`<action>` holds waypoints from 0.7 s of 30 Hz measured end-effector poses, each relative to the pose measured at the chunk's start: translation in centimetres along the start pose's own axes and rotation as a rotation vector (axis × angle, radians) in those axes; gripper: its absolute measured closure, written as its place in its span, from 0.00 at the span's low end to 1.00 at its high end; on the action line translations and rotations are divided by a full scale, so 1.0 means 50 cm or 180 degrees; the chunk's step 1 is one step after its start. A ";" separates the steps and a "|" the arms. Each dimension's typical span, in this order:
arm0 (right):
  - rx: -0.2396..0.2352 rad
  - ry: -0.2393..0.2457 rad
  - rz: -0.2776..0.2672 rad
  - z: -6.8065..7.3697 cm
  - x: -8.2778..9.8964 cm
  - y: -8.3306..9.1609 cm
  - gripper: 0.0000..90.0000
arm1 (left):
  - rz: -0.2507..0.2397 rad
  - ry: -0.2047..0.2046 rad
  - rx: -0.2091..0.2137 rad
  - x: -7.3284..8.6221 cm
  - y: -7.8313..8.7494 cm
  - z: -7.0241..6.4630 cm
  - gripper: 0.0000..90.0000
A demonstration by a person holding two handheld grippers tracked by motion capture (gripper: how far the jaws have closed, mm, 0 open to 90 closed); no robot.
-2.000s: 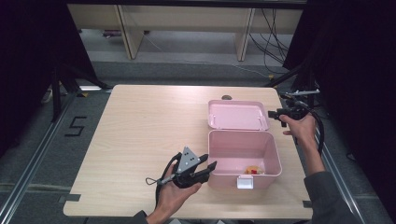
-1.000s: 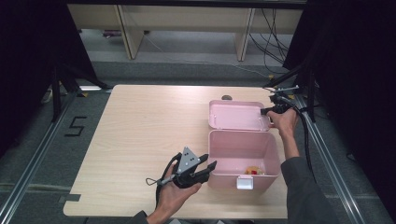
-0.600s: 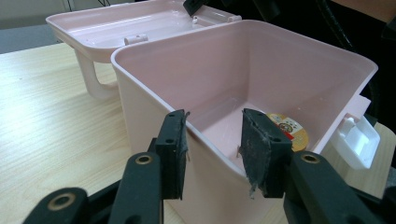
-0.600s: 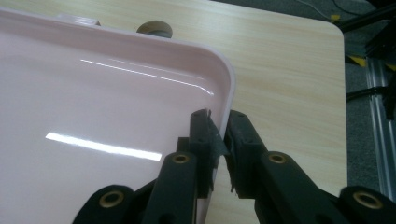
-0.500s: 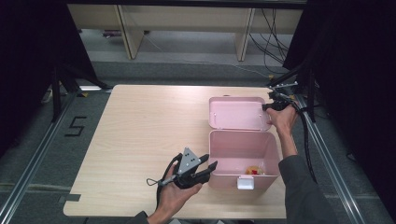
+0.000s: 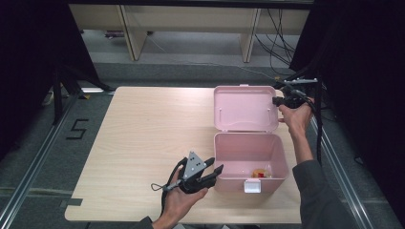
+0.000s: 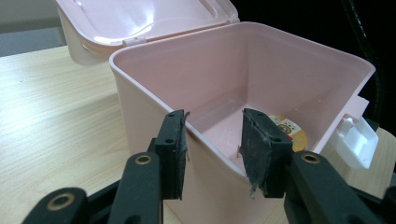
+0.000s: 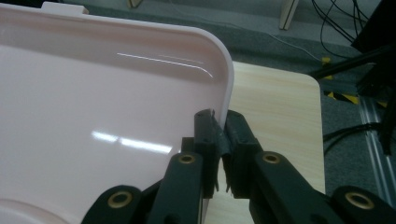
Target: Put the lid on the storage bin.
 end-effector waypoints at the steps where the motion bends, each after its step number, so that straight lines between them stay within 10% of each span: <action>1: -0.0023 -0.0056 -0.0004 0.001 -0.002 0.006 0.95 | -0.0024 0.0008 0.0014 0.000 -0.001 0.000 0.67; 21: -0.0174 0.0162 -0.0394 0.017 -0.006 0.113 0.96 | -0.0014 -0.0004 -0.0056 0.001 0.001 -0.003 0.67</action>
Point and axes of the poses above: each handheld gripper's, and its own axes: y roughly backward along the jaws, x roughly out of its underside, z roughly to its left, the point moved 2 cm from there along -y, roughly forward along the jaws
